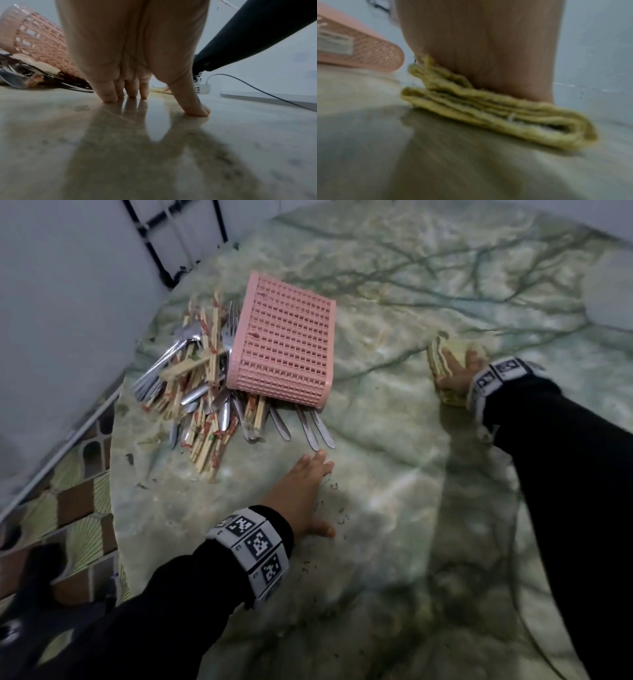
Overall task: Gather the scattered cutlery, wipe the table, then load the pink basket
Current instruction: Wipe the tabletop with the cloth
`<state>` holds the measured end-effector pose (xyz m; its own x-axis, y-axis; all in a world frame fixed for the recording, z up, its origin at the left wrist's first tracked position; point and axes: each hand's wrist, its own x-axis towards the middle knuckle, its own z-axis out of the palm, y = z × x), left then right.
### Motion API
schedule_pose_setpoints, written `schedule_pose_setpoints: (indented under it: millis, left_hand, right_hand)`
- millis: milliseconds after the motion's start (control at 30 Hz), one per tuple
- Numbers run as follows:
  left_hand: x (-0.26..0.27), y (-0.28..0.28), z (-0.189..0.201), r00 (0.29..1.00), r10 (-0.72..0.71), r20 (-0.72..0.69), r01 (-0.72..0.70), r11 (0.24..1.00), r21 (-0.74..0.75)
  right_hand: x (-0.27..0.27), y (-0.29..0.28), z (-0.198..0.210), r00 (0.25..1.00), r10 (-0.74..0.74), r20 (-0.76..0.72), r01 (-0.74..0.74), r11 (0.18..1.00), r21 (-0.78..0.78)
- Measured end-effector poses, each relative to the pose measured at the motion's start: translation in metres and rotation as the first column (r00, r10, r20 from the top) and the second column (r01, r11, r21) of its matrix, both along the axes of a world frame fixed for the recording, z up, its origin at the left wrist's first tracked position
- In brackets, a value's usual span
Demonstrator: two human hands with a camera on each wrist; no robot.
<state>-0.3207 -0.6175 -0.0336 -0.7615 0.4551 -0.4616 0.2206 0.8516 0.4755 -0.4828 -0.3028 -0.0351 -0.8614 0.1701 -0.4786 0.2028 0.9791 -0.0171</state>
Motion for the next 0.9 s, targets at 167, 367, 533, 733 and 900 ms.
schedule_pose_setpoints:
  millis: [167, 367, 533, 733, 900]
  left_hand:
    - [0.000, 0.000, 0.000, 1.000, 0.004, 0.025, -0.004, 1.000, 0.003]
    - [0.001, 0.001, 0.000, 1.000, 0.020, 0.020, -0.020, 1.000, 0.006]
    - [0.002, 0.002, 0.004, 1.000, -0.015, 0.009, 0.015, 0.999, -0.034]
    - [0.003, 0.006, 0.009, 1.000, 0.021, 0.011, -0.020, 0.996, -0.082]
    - [0.003, 0.006, 0.006, 0.999, 0.037, 0.006, -0.036, 0.996, -0.084]
  right_hand:
    - [0.008, -0.081, -0.010, 0.948, 0.246, -0.201, -0.252, 0.968, -0.004]
    - [0.155, -0.088, 0.006, 0.826, 0.548, 0.134, -0.540, 0.836, -0.093]
    - [0.144, 0.027, 0.011, 0.981, 0.115, 0.154, -0.104, 0.992, -0.077]
    - [0.077, 0.017, -0.001, 0.991, -0.119, -0.066, 0.117, 0.992, -0.043]
    - [0.184, -0.104, -0.004, 0.957, 0.288, -0.019, -0.288, 0.949, -0.128]
